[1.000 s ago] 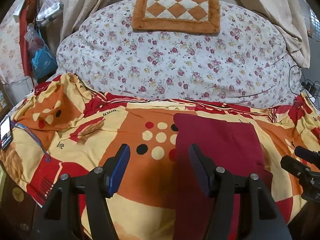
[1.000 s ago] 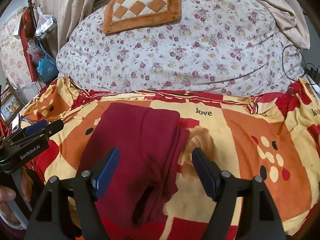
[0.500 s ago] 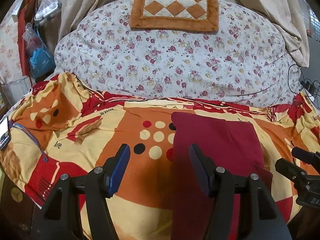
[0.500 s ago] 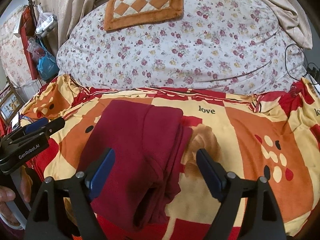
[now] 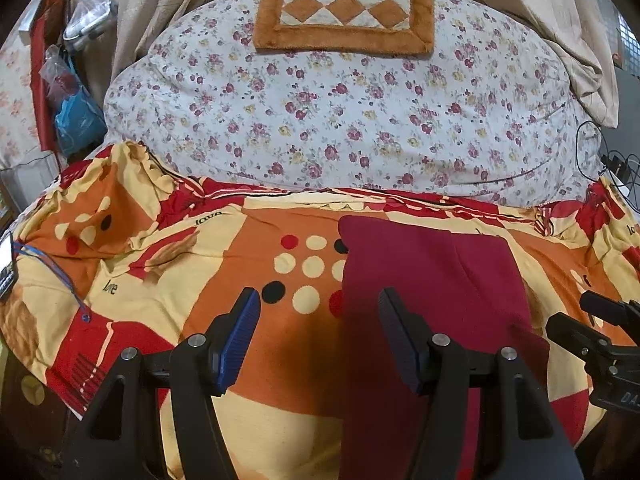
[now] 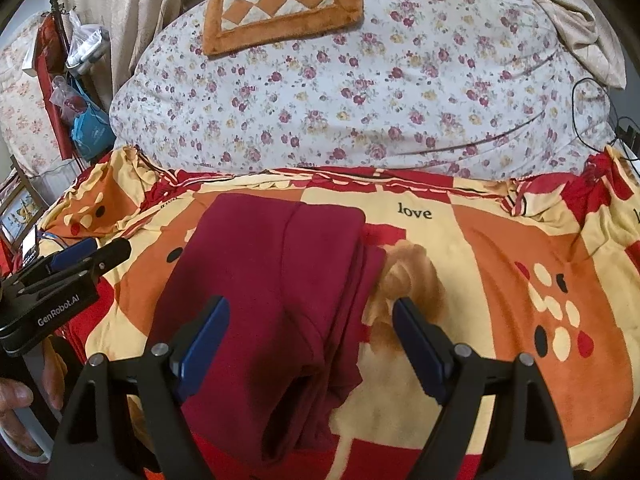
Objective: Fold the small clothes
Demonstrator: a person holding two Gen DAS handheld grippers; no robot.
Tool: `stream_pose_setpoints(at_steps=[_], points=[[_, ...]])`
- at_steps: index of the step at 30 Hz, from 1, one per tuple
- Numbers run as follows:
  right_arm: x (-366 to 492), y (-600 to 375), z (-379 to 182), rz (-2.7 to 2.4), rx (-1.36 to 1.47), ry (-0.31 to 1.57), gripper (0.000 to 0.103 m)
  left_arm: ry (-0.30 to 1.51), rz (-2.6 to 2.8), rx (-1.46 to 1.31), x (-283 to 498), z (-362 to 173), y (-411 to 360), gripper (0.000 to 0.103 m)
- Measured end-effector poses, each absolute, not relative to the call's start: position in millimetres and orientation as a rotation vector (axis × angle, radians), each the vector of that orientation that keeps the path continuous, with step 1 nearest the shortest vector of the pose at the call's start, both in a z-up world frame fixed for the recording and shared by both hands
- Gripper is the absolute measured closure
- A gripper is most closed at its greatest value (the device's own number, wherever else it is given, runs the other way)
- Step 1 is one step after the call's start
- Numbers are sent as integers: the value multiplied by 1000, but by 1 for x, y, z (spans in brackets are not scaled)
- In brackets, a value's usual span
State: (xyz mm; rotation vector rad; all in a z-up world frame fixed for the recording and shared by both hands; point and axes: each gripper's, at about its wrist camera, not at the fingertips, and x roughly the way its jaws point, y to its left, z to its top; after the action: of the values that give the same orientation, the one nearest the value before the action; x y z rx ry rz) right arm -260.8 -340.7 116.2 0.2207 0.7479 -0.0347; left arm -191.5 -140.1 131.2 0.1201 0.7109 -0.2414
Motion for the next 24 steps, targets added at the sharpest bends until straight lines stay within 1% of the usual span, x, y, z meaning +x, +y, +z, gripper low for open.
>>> stream_pose_setpoints(at_steps=[19, 24], points=[[-251, -344, 106, -33, 242, 779, 17, 751, -264, 136, -184, 119, -152, 51], [-247, -345, 101, -31, 245, 793, 17, 717, -285, 145, -185, 119, -154, 51]])
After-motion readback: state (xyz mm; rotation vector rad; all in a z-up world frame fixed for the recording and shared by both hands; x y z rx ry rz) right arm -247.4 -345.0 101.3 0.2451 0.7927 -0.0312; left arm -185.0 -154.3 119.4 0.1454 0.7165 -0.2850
